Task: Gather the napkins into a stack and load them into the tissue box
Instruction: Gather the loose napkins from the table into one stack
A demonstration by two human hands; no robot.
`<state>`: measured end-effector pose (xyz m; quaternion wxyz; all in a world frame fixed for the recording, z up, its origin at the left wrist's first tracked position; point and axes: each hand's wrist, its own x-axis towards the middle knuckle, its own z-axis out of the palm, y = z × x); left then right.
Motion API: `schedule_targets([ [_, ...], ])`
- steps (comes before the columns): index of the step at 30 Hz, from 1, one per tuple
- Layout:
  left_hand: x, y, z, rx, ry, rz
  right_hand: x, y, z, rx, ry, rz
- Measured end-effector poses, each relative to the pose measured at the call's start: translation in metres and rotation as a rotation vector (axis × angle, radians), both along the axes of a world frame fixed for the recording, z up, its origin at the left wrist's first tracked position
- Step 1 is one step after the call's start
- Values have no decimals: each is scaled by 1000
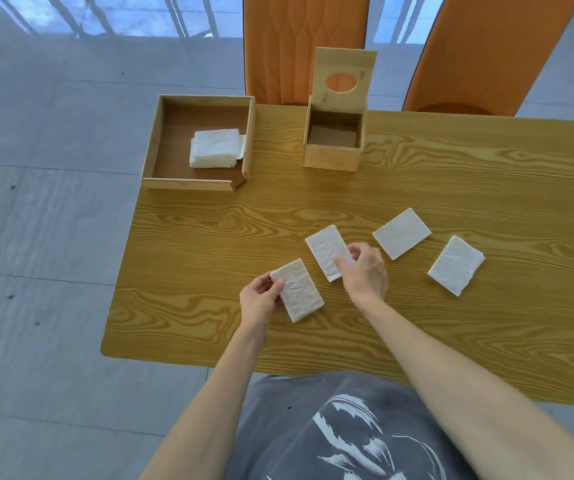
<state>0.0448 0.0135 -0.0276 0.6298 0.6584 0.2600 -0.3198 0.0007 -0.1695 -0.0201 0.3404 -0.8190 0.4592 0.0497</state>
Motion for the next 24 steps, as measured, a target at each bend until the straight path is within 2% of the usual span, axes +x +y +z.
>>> schedule_targets([
  [6, 11, -8, -4, 0, 50, 96, 17, -10, -3, -40, 152, 42],
  [12, 16, -15, -2, -22, 84, 131, 18, -12, -6, -38, 102, 43],
  [15, 17, -16, 1, -26, 81, 125, 14, -19, -12, 125, -34, -19],
  [20, 19, -16, 2, -39, 78, 131, 3, -29, -9, 499, -275, -286],
  [24, 19, -17, 4, -52, 69, 118, -1, -25, -2, 687, -329, -183],
])
